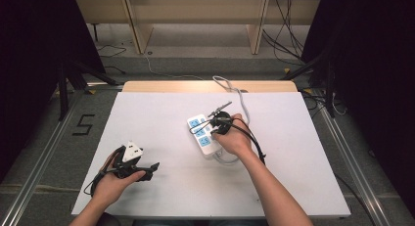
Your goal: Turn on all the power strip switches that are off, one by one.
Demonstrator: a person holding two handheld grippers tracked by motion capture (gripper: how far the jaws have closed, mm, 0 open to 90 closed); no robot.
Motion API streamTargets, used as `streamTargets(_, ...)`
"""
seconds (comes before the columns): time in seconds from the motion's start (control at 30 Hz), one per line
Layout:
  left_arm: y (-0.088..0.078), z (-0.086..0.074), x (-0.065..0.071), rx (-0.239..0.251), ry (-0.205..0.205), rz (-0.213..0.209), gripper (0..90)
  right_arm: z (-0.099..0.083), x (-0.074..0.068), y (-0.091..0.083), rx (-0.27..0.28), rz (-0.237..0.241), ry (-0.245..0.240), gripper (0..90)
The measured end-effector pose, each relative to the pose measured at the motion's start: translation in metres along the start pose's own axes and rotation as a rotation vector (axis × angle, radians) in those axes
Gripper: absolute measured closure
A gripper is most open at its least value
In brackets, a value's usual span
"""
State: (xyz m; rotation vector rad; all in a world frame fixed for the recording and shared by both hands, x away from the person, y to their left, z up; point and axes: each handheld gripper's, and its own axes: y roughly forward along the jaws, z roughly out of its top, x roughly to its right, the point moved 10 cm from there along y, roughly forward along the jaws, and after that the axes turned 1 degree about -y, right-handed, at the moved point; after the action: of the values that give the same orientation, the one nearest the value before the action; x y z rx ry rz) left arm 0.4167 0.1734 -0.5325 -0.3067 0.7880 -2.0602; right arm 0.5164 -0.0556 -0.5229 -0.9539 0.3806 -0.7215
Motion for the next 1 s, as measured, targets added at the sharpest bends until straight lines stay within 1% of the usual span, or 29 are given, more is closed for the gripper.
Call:
streamTargets(0.2,0.0,-0.0001,-0.0001,-0.001,0.002,0.0,20.1,0.0036,-0.0019,0.0011,-0.011,-0.003,-0.006,90.0)
streamTargets(0.37,-0.0002,0.0,-0.0001,-0.001,0.002,-0.001,20.0,0.0018,-0.0015,0.0036,-0.034,-0.001,0.0,90.0)
streamTargets(0.47,-0.0001,0.0,-0.0004,-0.001,0.004,-0.001,20.0,0.0022,-0.0015,0.0039,-0.033,0.0,0.003,90.0)
streamTargets(0.63,0.0001,0.0001,-0.0005,-0.001,0.003,0.0,20.0,0.0026,-0.0019,0.0042,-0.051,-0.01,-0.006,90.0)
streamTargets(0.8,0.0002,-0.0001,-0.001,-0.001,0.001,0.0,19.9,0.0022,-0.0023,0.0054,-0.068,-0.008,-0.011,90.0)
streamTargets(1.0,0.0004,0.0002,-0.0008,0.001,-0.004,0.0,19.9,0.0018,-0.0022,0.0065,-0.072,-0.009,0.001,90.0)
